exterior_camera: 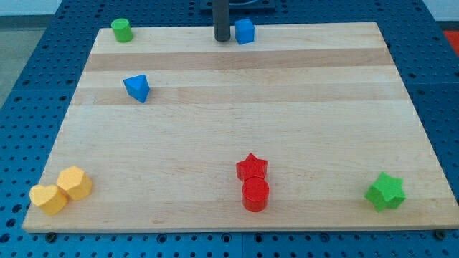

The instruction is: Slide your arm vertically above the yellow hexagon

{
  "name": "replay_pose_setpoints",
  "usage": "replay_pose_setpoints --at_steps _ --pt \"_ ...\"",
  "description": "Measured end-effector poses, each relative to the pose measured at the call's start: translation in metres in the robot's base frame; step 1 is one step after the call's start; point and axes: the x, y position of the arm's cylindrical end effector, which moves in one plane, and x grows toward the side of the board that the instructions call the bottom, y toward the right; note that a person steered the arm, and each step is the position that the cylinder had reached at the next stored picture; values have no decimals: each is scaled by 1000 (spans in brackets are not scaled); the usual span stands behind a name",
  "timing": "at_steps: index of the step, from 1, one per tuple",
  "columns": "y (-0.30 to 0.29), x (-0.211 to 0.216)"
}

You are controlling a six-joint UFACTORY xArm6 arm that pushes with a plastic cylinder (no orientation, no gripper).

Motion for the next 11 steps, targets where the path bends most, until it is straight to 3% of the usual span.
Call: replay_pose_setpoints --at_steps 5,8,11 --pt "-25 182" --pt "-118 197" --pt "-271 257"
